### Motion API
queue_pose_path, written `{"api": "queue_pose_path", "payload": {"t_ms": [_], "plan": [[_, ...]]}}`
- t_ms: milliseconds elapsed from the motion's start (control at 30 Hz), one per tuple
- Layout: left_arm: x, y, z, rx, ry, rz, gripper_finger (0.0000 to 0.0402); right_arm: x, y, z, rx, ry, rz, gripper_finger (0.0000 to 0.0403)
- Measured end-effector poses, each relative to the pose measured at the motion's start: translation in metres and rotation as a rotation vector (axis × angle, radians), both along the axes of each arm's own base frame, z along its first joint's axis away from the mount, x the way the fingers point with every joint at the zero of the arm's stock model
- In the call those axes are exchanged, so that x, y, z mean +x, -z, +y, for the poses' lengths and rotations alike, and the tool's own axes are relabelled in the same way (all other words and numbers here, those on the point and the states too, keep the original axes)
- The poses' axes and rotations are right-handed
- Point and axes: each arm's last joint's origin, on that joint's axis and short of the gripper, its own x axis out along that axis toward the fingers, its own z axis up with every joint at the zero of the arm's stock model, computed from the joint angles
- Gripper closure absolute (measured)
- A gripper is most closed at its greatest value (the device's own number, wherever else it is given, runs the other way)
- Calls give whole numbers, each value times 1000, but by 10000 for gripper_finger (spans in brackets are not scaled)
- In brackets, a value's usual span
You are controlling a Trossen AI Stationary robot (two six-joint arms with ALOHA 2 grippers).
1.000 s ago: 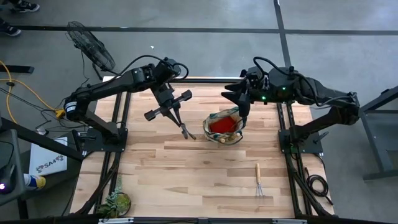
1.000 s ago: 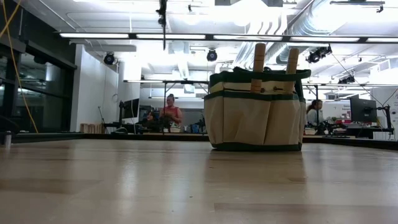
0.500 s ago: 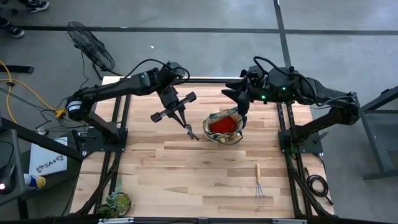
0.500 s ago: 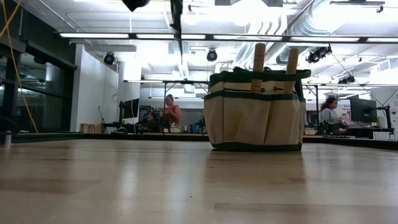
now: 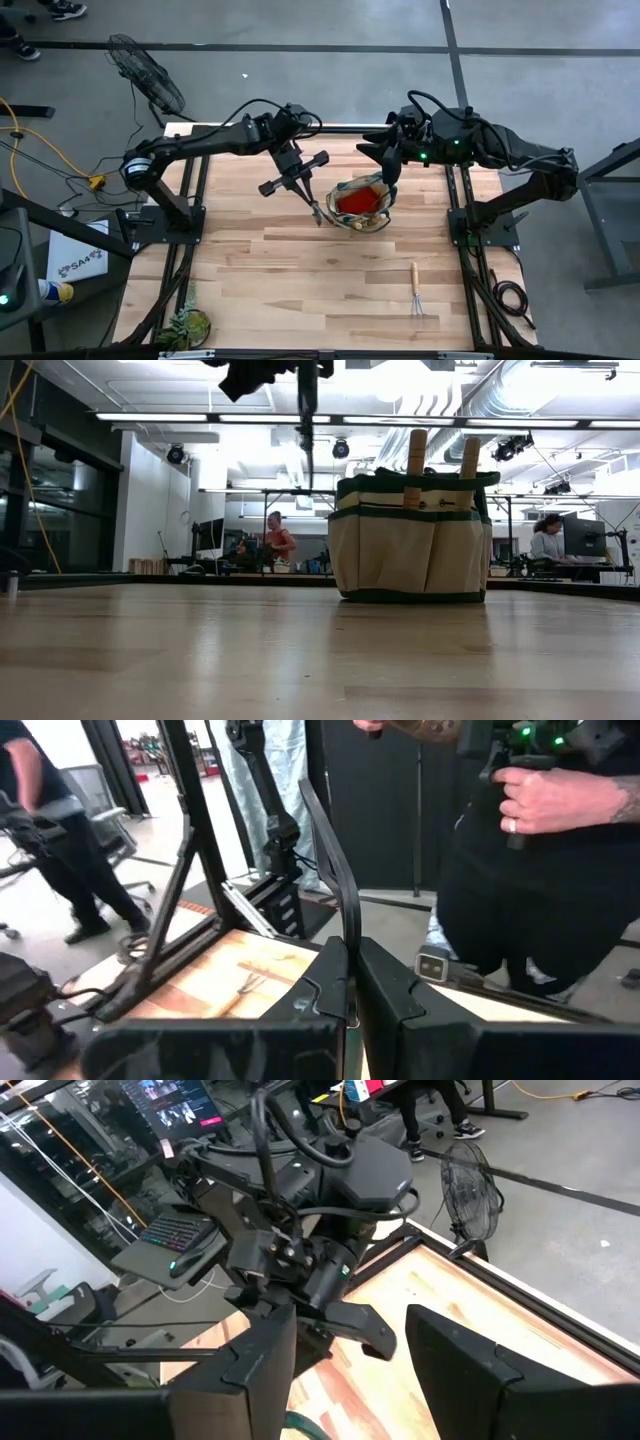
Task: Pick & Place Garden tools in Gardening bag
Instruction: Put the shear scissor into the gardening bag
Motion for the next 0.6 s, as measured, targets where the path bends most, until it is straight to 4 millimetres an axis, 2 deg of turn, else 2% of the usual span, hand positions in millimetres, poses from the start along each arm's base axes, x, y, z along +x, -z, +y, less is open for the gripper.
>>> {"api": "queue_pose_path", "payload": {"t_ms": [433, 600], "plan": [[8, 0, 4, 88, -94, -66, 401, 0, 0, 0, -2, -1, 1, 220], [15, 10, 8, 91, -100, -52, 401, 0, 0, 0, -3, -1, 2, 220]]}}
